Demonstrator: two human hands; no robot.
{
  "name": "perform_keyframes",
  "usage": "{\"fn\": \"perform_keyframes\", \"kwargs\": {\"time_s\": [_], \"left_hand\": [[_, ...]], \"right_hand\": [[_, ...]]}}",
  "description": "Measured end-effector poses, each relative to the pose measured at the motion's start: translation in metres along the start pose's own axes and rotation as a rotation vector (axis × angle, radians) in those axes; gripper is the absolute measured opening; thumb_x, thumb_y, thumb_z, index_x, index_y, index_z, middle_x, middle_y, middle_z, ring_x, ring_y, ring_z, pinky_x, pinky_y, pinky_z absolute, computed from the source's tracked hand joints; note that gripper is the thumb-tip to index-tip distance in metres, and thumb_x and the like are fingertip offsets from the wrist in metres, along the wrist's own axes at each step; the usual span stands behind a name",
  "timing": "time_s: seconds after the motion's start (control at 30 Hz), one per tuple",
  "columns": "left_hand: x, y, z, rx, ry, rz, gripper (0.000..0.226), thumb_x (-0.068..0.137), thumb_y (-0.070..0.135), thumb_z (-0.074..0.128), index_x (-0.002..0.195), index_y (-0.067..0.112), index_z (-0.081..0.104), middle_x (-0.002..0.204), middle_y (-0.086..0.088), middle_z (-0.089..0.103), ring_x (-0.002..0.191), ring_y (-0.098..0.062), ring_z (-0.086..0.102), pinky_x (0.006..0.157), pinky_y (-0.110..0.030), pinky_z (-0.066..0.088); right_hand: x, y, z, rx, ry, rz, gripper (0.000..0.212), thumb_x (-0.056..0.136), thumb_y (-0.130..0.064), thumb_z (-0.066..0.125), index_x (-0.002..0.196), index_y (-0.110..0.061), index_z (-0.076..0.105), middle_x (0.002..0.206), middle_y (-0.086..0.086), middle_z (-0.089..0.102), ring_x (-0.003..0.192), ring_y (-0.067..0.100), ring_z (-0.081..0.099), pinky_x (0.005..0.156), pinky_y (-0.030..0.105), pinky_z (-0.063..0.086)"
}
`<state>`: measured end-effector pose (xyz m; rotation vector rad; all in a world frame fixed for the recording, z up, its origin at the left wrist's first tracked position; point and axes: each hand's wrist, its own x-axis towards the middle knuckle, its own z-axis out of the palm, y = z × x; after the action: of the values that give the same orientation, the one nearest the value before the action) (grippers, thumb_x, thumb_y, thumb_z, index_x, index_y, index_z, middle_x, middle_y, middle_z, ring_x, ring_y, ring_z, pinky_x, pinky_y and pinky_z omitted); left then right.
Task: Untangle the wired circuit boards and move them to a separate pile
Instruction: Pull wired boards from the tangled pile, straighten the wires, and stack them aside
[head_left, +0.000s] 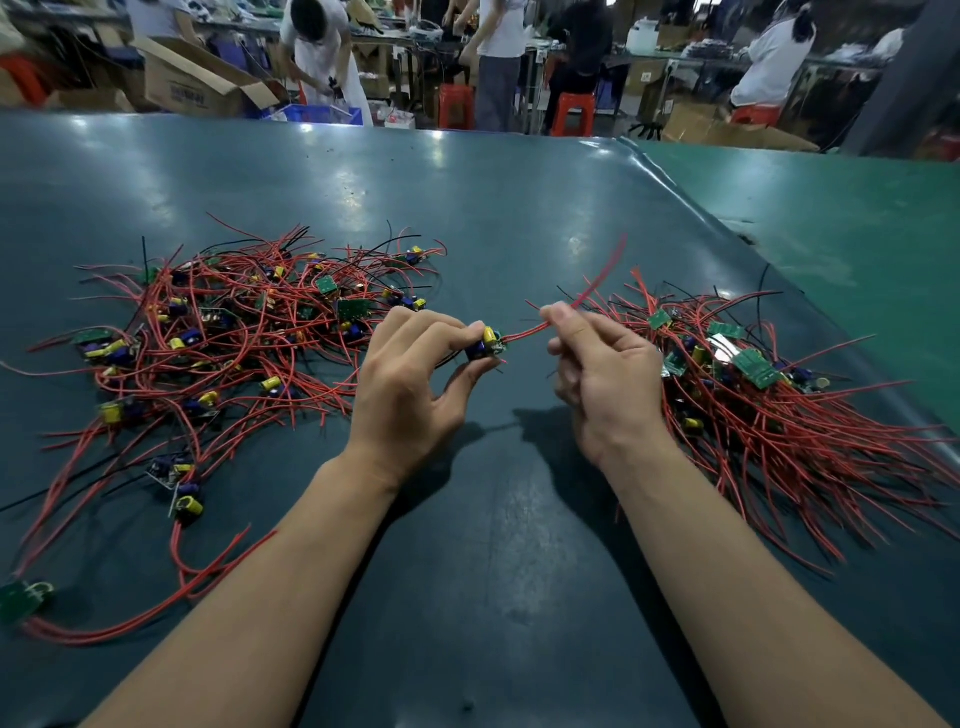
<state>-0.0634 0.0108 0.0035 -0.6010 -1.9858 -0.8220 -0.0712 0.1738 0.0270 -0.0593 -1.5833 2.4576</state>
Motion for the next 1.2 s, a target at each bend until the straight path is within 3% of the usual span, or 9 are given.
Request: {"fn": "perform_keyframes", "kwargs": {"time_s": [0.27, 0.4, 0.5, 0.53, 0.63, 0.9, 1.07, 1.13, 1.2], "left_hand": [[0.002, 0.001, -0.005, 0.026, 0.004, 0.040, 0.019, 0.081, 0.014, 0.080, 0.092, 0.000, 0.073, 0.090, -0.009, 0.071, 0.079, -0.035, 0.058, 0.072, -0.048, 0.049], [0.002, 0.001, -0.010, 0.102, 0.141, -0.067, 0.019, 0.085, 0.013, 0.075, 0.101, 0.003, 0.072, 0.097, -0.004, 0.071, 0.086, -0.030, 0.058, 0.076, -0.051, 0.048], [0.003, 0.001, -0.013, 0.136, 0.206, -0.109, 0.018, 0.091, 0.015, 0.067, 0.107, 0.006, 0.071, 0.098, 0.000, 0.070, 0.089, -0.024, 0.055, 0.079, -0.045, 0.044], [0.003, 0.002, -0.013, 0.141, 0.177, -0.102, 0.018, 0.093, 0.015, 0.065, 0.108, 0.008, 0.071, 0.098, 0.001, 0.070, 0.089, -0.023, 0.055, 0.080, -0.044, 0.041], [0.003, 0.005, -0.012, 0.130, 0.007, -0.038, 0.024, 0.092, 0.013, 0.059, 0.114, 0.013, 0.071, 0.098, 0.002, 0.069, 0.091, -0.024, 0.056, 0.082, -0.044, 0.037], [0.005, 0.007, -0.012, 0.032, -0.196, -0.006, 0.040, 0.084, 0.000, 0.054, 0.118, 0.013, 0.070, 0.097, 0.002, 0.070, 0.094, -0.030, 0.056, 0.083, -0.051, 0.037], [0.005, 0.006, -0.009, 0.130, -0.131, -0.044, 0.043, 0.089, 0.010, 0.056, 0.131, 0.012, 0.060, 0.119, 0.001, 0.065, 0.112, -0.026, 0.049, 0.094, -0.044, 0.031], [0.004, 0.002, -0.010, 0.234, -0.038, -0.139, 0.039, 0.090, 0.014, 0.057, 0.129, 0.014, 0.062, 0.118, -0.001, 0.064, 0.114, -0.025, 0.047, 0.094, -0.043, 0.030], [0.003, -0.005, -0.013, 0.381, 0.022, -0.289, 0.037, 0.089, 0.017, 0.057, 0.125, 0.017, 0.062, 0.116, -0.003, 0.062, 0.115, -0.027, 0.045, 0.093, -0.044, 0.030]], "right_hand": [[0.010, -0.016, -0.014, 0.135, 0.301, -0.141, 0.025, 0.091, -0.006, 0.066, 0.066, -0.008, 0.062, 0.049, -0.003, 0.054, 0.035, 0.006, 0.033, 0.037, 0.016, 0.022], [0.012, -0.020, -0.020, 0.176, 0.390, -0.209, 0.025, 0.100, -0.014, 0.054, 0.075, -0.010, 0.059, 0.051, -0.003, 0.048, 0.034, 0.007, 0.034, 0.037, 0.015, 0.024], [0.003, -0.009, -0.012, -0.056, 0.116, -0.093, 0.013, 0.098, -0.016, 0.058, 0.085, -0.015, 0.058, 0.054, -0.004, 0.056, 0.035, 0.007, 0.040, 0.035, 0.015, 0.029], [-0.003, -0.004, -0.005, -0.178, -0.042, -0.055, 0.005, 0.095, -0.015, 0.062, 0.092, -0.018, 0.059, 0.060, -0.002, 0.060, 0.038, 0.006, 0.044, 0.035, 0.016, 0.032], [-0.017, 0.015, 0.006, -0.365, -0.386, -0.084, 0.016, 0.091, -0.012, 0.067, 0.100, -0.022, 0.060, 0.070, 0.005, 0.064, 0.043, 0.001, 0.052, 0.038, 0.016, 0.038], [-0.016, 0.020, -0.001, -0.565, -0.392, -0.361, 0.011, 0.091, -0.018, 0.068, 0.088, -0.026, 0.061, 0.063, -0.003, 0.061, 0.044, 0.006, 0.055, 0.043, 0.020, 0.041], [-0.013, 0.016, -0.003, -0.755, -0.146, -0.603, 0.021, 0.093, -0.028, 0.064, 0.084, -0.009, 0.068, 0.067, 0.005, 0.064, 0.059, 0.026, 0.062, 0.059, 0.044, 0.051], [-0.012, 0.009, -0.004, -0.671, 0.040, -0.597, 0.020, 0.092, -0.032, 0.065, 0.083, -0.015, 0.067, 0.069, 0.004, 0.065, 0.058, 0.026, 0.063, 0.058, 0.047, 0.053], [-0.008, 0.002, -0.005, -0.424, 0.238, -0.486, 0.017, 0.093, -0.033, 0.065, 0.083, -0.020, 0.059, 0.067, 0.005, 0.064, 0.046, 0.023, 0.057, 0.044, 0.038, 0.050]]}}
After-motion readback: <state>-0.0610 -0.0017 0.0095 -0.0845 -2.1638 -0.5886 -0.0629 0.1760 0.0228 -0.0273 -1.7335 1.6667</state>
